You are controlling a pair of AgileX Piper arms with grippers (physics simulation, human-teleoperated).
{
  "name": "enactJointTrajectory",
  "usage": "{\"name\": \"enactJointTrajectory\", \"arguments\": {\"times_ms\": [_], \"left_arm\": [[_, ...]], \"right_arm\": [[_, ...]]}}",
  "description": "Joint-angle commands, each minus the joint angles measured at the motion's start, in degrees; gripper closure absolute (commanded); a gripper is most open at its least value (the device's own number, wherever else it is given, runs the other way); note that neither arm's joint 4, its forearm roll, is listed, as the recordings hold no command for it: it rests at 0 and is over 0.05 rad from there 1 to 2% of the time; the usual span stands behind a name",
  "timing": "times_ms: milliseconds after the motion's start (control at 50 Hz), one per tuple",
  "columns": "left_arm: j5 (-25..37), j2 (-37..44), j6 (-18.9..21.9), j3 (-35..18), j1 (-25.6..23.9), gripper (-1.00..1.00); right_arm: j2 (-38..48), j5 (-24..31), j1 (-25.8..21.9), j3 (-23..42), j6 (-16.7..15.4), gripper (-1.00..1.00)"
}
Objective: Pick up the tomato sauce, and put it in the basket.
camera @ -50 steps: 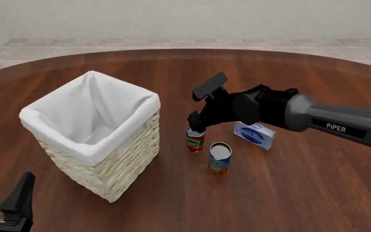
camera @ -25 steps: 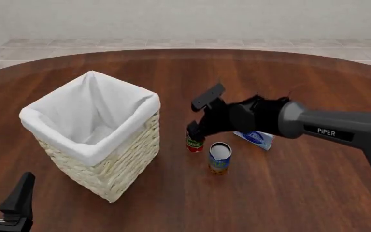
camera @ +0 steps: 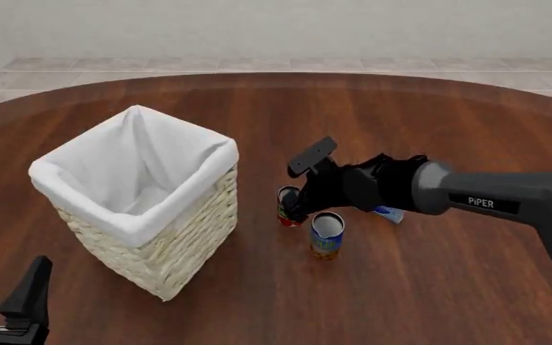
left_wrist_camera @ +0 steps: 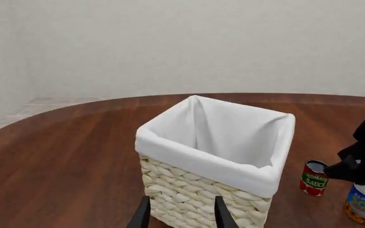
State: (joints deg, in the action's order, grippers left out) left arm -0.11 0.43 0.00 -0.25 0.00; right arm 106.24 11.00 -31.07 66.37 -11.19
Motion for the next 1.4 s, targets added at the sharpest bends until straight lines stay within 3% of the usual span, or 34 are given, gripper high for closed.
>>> {"name": "enactJointTrajectory", "arguments": {"times_ms": [20, 380, 620, 1100, 1320, 1340, 1400], "left_arm": [[0.00, 0.00, 0.00, 0.00, 0.00, -1.00], [0.00, 0.00, 0.00, 0.00, 0.00, -1.00], [0.00, 0.00, 0.00, 0.00, 0.00, -1.00], [0.00, 0.00, 0.00, 0.00, 0.00, -1.00], [0.00, 0.00, 0.00, 0.00, 0.00, -1.00], [0.00, 0.00, 0.00, 0.00, 0.00, -1.00], [0.00, 0.00, 0.00, 0.00, 0.00, -1.00]], "right_arm": [[1.72, -0.49, -0.06, 0.71, -0.02, -1.00], [5.18, 0.03, -0.18, 4.18, -0.14, -1.00], [10.20, 2.13, -0.50, 10.48, 0.19, -1.00], [13.03, 2.35, -1.09, 12.38, 1.24, -1.00], [12.25, 1.34, -1.38, 9.84, 1.34, -1.00], [11.46, 0.95, -1.33, 8.79, 1.37, 1.00], [10.33, 0.28, -1.18, 7.24, 1.28, 1.00]]}}
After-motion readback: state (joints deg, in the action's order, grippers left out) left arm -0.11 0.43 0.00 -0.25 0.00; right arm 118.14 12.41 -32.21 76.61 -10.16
